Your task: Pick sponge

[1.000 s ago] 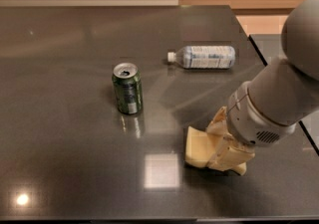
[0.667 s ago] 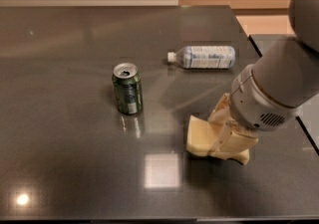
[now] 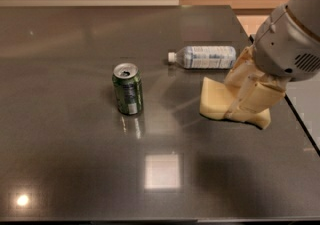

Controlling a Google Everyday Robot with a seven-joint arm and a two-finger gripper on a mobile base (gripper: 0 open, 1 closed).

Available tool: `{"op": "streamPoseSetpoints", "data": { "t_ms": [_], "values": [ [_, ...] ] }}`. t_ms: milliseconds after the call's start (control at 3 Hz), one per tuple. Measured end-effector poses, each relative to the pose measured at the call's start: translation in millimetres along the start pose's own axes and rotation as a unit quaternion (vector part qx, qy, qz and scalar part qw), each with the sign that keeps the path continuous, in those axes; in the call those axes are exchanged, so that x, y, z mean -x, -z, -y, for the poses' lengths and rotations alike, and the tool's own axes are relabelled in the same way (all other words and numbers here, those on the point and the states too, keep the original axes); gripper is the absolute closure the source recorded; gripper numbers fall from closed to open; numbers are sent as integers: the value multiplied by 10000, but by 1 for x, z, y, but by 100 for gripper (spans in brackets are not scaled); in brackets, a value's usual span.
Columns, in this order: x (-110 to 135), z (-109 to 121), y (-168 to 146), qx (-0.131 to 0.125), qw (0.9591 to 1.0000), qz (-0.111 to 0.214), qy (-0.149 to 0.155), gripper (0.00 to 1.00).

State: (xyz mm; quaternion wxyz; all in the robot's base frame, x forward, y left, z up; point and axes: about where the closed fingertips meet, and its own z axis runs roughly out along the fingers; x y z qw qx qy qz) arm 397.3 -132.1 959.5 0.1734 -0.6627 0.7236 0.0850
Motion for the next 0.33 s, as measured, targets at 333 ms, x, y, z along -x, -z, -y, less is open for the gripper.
{"op": "streamPoseSetpoints", "data": {
  "t_ms": [333],
  "values": [
    [2, 1, 3, -42, 10000, 13, 11, 100]
  ]
}}
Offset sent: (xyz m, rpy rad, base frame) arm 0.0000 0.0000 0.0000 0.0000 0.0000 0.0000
